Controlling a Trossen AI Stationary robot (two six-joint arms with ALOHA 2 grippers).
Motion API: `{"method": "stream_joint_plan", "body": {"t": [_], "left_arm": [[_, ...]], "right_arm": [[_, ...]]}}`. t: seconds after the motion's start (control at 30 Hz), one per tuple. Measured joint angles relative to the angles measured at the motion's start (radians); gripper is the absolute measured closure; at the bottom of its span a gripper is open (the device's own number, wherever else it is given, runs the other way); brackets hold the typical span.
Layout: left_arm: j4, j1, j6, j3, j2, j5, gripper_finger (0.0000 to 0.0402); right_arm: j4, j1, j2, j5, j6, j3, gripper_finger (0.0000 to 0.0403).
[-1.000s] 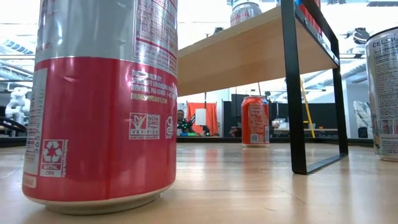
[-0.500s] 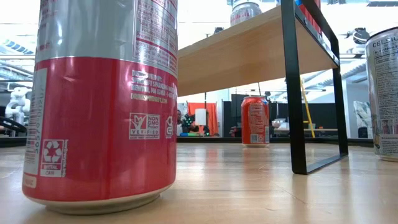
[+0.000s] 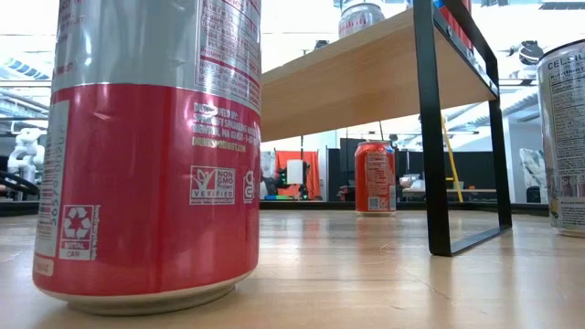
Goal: Place canned beverage on shelf
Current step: Put the left pink white soda can on the shelf aligned with the other pink white soda can
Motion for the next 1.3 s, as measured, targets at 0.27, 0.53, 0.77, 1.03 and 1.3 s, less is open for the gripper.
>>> {"method": "stream_joint_plan", "body": {"t": [0.27, 0.53, 0.77, 1.03, 1.3], "left_arm": [[-0.001, 0.000, -0.040, -0.001, 0.001, -0.005, 0.0088], [0.025, 0.000, -0.070, -0.002, 0.003, 0.015, 0.0088], [0.053, 0.004, -0.096, -0.005, 0.007, 0.030, 0.0069], [0.018, 0.003, -0.111, -0.005, 0.006, 0.041, 0.0039], [0.030, -0.001, -0.102, -0.004, 0.005, 0.035, 0.0055]], "right_arm": [[0.002, 0.000, 0.000, 0.000, -0.001, 0.000, 0.0335], [0.002, 0.000, 0.000, 0.000, 0.003, 0.000, 0.0335], [0.002, 0.000, 0.000, 0.000, 0.009, 0.000, 0.0335], [0.002, 0.000, 0.000, 0.000, 0.014, 0.000, 0.0335], [0.002, 0.000, 0.000, 0.000, 0.014, 0.000, 0.0335]]}}
